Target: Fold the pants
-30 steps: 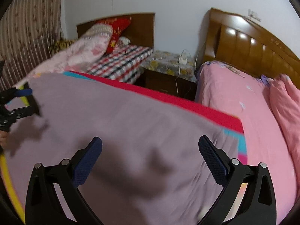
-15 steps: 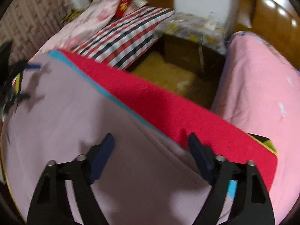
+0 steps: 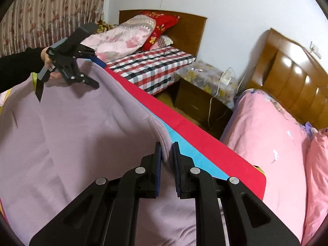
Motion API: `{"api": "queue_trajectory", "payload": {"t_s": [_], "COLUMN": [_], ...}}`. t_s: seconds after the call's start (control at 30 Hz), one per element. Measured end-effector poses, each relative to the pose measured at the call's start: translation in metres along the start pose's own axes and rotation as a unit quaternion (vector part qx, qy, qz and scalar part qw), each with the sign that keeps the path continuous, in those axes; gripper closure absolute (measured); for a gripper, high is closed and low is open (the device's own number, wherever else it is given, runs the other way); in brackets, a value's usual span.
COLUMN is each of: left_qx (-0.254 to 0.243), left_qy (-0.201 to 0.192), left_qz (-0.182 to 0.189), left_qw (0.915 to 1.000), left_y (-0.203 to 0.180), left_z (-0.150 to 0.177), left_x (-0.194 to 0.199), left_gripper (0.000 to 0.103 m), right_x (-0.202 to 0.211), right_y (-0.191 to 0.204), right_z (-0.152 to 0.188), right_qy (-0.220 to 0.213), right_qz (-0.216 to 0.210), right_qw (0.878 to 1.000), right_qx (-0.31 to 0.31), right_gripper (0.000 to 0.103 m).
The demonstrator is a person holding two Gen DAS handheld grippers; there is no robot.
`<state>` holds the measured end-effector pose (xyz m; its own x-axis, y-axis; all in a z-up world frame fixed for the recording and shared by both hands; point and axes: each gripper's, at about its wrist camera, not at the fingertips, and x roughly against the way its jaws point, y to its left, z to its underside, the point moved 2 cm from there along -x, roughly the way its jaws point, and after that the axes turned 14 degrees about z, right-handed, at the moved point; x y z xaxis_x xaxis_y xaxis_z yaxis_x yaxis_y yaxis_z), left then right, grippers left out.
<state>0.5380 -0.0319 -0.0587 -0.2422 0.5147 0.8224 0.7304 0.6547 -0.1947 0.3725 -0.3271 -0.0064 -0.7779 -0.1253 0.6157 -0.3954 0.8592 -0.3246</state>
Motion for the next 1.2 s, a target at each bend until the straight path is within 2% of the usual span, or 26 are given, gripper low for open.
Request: {"api": "queue_trajectory", "payload": {"t_s": [0.1, 0.17, 0.27, 0.33, 0.43, 0.5, 0.53, 0.57, 0.6, 0.63, 0.67, 0.7, 0.73, 0.77, 0.8, 0.87, 0.9, 0.93, 0.97, 1.0, 1.03, 1.07, 1.1, 1.13, 1.17, 1.2], "left_qx": [0.019, 0.016, 0.019, 0.025, 0.047, 0.092, 0.109, 0.140, 0.188, 0.218, 0.270, 0.319, 0.354, 0.373, 0.384, 0.409, 0.415, 0.414, 0.419, 0.428, 0.441, 0.448, 0.458, 0.462, 0.459, 0.440], "left_qy": [-0.003, -0.012, -0.032, -0.051, -0.079, -0.104, -0.121, -0.144, -0.175, -0.195, -0.224, -0.238, -0.240, -0.239, -0.239, -0.254, -0.262, -0.268, -0.275, -0.282, -0.289, -0.293, -0.293, -0.293, -0.300, -0.312], "left_qz": [0.009, -0.006, -0.031, -0.065, -0.129, -0.157, -0.149, -0.123, -0.063, -0.019, 0.050, 0.100, 0.130, 0.148, 0.159, 0.194, 0.205, 0.203, 0.195, 0.193, 0.200, 0.203, 0.191, 0.182, 0.177, 0.154], "left_qw": [0.9998, 0.9998, 0.9988, 0.9963, 0.9874, 0.9778, 0.9753, 0.9719, 0.9645, 0.9560, 0.9350, 0.9119, 0.8947, 0.8843, 0.8775, 0.8546, 0.8468, 0.8455, 0.8428, 0.8365, 0.8258, 0.8196, 0.8170, 0.8169, 0.8173, 0.8279], "left_y": [-0.003, -0.013, -0.031, -0.048, -0.086, -0.123, -0.137, -0.152, -0.169, -0.174, -0.178, -0.177, -0.174, -0.171, -0.169, -0.163, -0.160, -0.157, -0.152, -0.144, -0.134, -0.126, -0.121, -0.120, -0.124, -0.140], "left_z": [0.005, 0.012, 0.030, 0.048, 0.085, 0.122, 0.136, 0.153, 0.173, 0.183, 0.197, 0.205, 0.208, 0.208, 0.205, 0.192, 0.182, 0.176, 0.167, 0.161, 0.155, 0.155, 0.153, 0.159, 0.163, 0.168], "left_x": [0.004, 0.012, 0.030, 0.047, 0.081, 0.113, 0.124, 0.137, 0.150, 0.155, 0.157, 0.152, 0.144, 0.136, 0.130, 0.114, 0.108, 0.105, 0.101, 0.099, 0.095, 0.091, 0.091, 0.094, 0.102, 0.121], "left_gripper": [0.003, 0.003, 0.002, 0.002, 0.002, 0.002, 0.002, 0.002, 0.002, 0.002, 0.002, 0.002, 0.002, 0.002, 0.002, 0.002, 0.003, 0.003, 0.006, 0.022, 0.043, 0.054, 0.086, 0.094, 0.094, 0.095], "right_x": [0.011, 0.014, 0.049, 0.076, 0.107, 0.124, 0.130, 0.134, 0.136, 0.140, 0.143, 0.147, 0.149, 0.149, 0.148, 0.152, 0.154, 0.158, 0.159, 0.160, 0.159, 0.159, 0.158, 0.157, 0.158, 0.160], "right_y": [0.011, 0.013, 0.027, 0.043, 0.068, 0.087, 0.095, 0.103, 0.107, 0.113, 0.118, 0.120, 0.123, 0.124, 0.125, 0.127, 0.128, 0.130, 0.131, 0.132, 0.131, 0.131, 0.130, 0.128, 0.125, 0.121], "right_z": [0.007, 0.007, 0.015, 0.024, 0.043, 0.057, 0.062, 0.067, 0.070, 0.076, 0.080, 0.083, 0.085, 0.085, 0.085, 0.086, 0.085, 0.086, 0.085, 0.085, 0.086, 0.088, 0.089, 0.091, 0.093, 0.096], "right_qy": [-0.003, -0.008, -0.029, -0.041, -0.051, -0.052, -0.053, -0.053, -0.051, -0.051, -0.050, -0.050, -0.051, -0.051, -0.050, -0.053, -0.052, -0.053, -0.054, -0.052, -0.049, -0.046, -0.042, -0.040, -0.038, -0.038], "right_qz": [0.014, 0.025, 0.034, 0.045, 0.059, 0.072, 0.077, 0.078, 0.078, 0.080, 0.078, 0.077, 0.080, 0.083, 0.085, 0.092, 0.093, 0.095, 0.097, 0.101, 0.102, 0.102, 0.105, 0.107, 0.107, 0.108], "right_qw": [1.000, 0.999, 0.998, 0.997, 0.994, 0.993, 0.992, 0.992, 0.992, 0.992, 0.992, 0.992, 0.991, 0.991, 0.990, 0.989, 0.989, 0.989, 0.989, 0.989, 0.989, 0.990, 0.990, 0.990, 0.990, 0.989], "right_qx": [-0.013, -0.018, -0.044, -0.055, -0.076, -0.082, -0.082, -0.082, -0.081, -0.084, -0.088, -0.090, -0.092, -0.094, -0.096, -0.100, -0.102, -0.101, -0.097, -0.093, -0.092, -0.091, -0.089, -0.089, -0.090, -0.094], "right_gripper": [0.089, 0.089, 0.089, 0.089, 0.089, 0.089, 0.089, 0.089, 0.090, 0.090, 0.090, 0.090, 0.090, 0.090, 0.090, 0.090, 0.090, 0.090, 0.090, 0.090, 0.090, 0.090, 0.090, 0.091, 0.092, 0.094]}}
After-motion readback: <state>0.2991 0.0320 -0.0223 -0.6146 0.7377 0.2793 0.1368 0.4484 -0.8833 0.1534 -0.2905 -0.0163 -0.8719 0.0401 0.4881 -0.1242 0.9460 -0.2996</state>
